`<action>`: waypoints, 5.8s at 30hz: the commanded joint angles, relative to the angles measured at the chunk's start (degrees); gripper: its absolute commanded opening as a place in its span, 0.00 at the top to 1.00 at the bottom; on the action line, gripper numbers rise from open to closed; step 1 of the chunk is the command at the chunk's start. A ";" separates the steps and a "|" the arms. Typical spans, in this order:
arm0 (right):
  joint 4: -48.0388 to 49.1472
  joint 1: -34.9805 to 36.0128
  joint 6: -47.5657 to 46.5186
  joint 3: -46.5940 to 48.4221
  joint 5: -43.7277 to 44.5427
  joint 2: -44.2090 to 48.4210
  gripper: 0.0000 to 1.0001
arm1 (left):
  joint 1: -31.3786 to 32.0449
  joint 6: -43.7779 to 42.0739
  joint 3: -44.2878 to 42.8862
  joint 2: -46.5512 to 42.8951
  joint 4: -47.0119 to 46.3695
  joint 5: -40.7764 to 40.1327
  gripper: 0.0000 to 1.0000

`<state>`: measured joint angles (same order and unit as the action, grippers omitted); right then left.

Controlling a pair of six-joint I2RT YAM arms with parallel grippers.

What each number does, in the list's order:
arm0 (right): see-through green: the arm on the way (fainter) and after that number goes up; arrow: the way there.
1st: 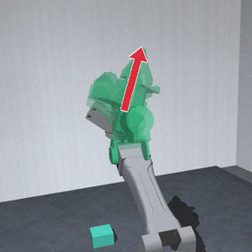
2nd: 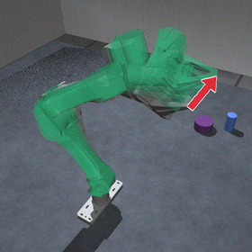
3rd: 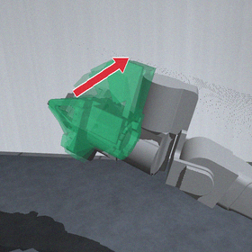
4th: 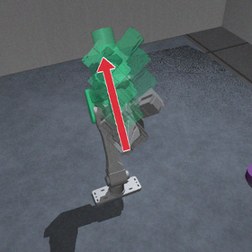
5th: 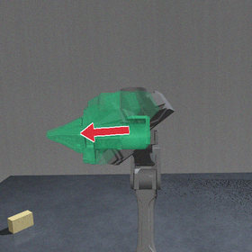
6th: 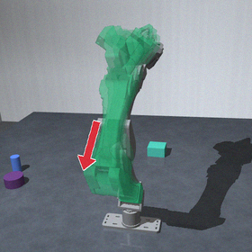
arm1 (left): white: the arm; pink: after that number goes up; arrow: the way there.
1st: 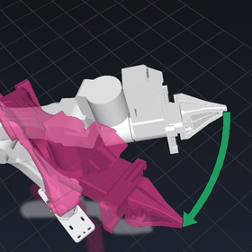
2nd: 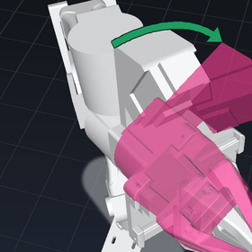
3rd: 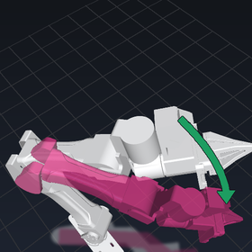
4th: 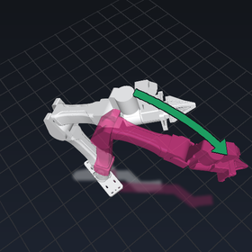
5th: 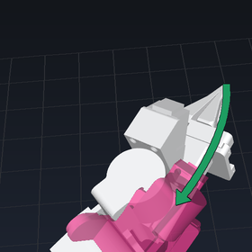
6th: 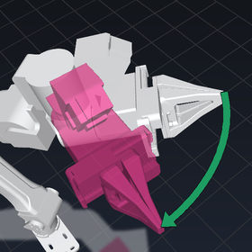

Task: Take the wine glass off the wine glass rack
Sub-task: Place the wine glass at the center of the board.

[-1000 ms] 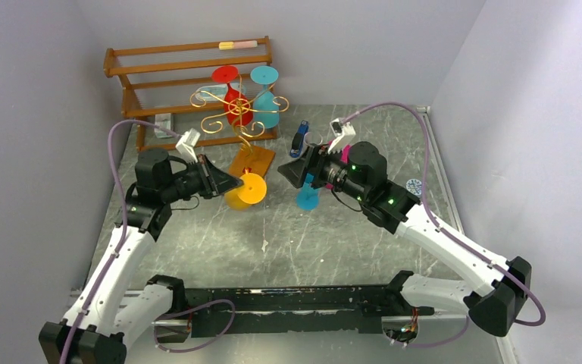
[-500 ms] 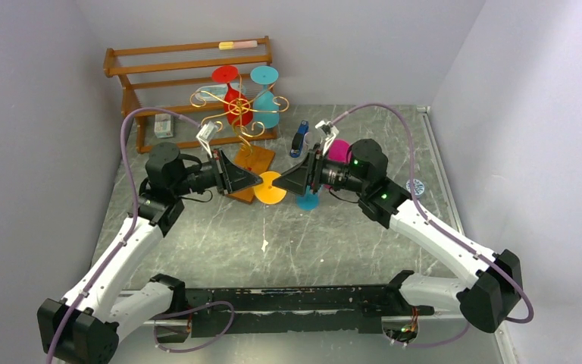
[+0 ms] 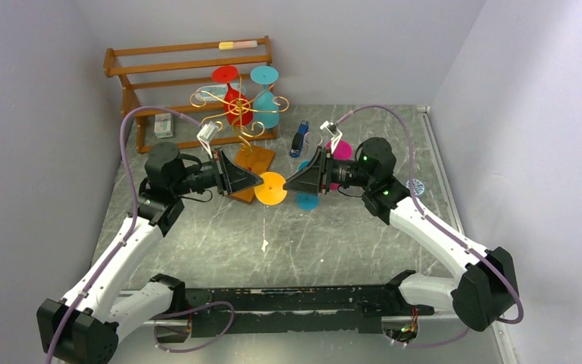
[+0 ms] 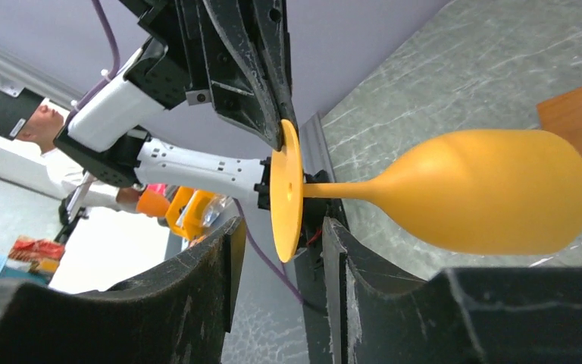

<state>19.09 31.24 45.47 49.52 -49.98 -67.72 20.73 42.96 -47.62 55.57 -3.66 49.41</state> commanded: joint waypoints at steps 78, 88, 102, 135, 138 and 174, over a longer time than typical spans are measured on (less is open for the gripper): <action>6.97 2.93 1.99 1.07 2.07 -0.04 0.85 | 11.30 8.37 7.88 -0.42 -19.40 -6.42 0.95; 0.21 2.94 -4.37 4.79 12.69 7.38 0.52 | 11.65 -16.82 2.70 -6.30 -0.51 -3.97 0.95; -18.66 2.70 -16.55 9.16 41.27 14.69 0.38 | 11.70 -48.78 9.33 -19.58 7.55 9.67 0.95; -33.83 -1.79 -15.79 28.75 -2.39 -8.11 0.32 | 22.46 -106.47 4.57 -12.18 36.27 -17.71 0.95; -37.38 -1.34 -17.38 30.37 -1.20 -10.11 0.33 | 26.27 -105.66 5.29 -12.63 32.38 -21.74 0.95; -51.16 6.54 -20.19 38.70 -1.12 -21.25 0.72 | 28.17 -109.67 8.04 -9.65 34.87 -32.98 0.95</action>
<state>-31.18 36.62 24.16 87.44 -47.35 -88.25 48.56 -66.87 -40.21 45.87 32.51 17.76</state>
